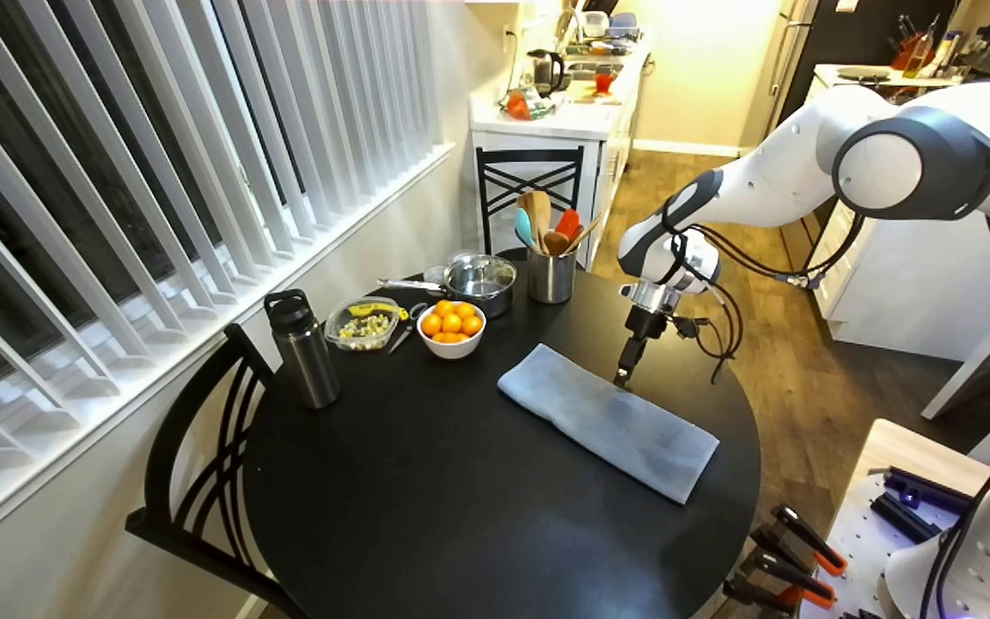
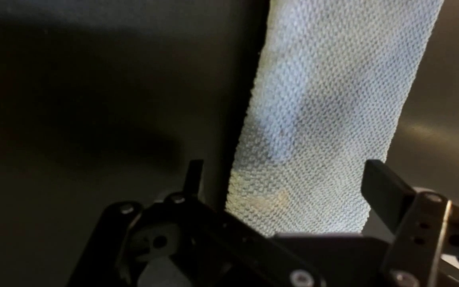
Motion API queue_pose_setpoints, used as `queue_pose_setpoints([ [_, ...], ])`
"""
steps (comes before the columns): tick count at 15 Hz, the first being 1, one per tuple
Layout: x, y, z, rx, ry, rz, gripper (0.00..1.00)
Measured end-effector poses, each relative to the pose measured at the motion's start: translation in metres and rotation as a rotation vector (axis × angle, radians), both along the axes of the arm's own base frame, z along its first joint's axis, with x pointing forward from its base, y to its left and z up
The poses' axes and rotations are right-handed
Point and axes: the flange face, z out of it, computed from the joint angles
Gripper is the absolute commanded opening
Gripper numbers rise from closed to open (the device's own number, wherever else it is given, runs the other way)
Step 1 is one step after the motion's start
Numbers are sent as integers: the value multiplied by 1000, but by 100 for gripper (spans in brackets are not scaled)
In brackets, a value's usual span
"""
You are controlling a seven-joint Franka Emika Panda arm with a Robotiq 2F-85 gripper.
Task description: Unfold the towel on the table
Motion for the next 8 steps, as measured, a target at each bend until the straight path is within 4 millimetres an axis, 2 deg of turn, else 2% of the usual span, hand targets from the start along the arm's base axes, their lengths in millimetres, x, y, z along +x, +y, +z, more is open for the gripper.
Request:
queue_pose_setpoints([
  [8, 9, 14, -9, 19, -1, 17, 100],
])
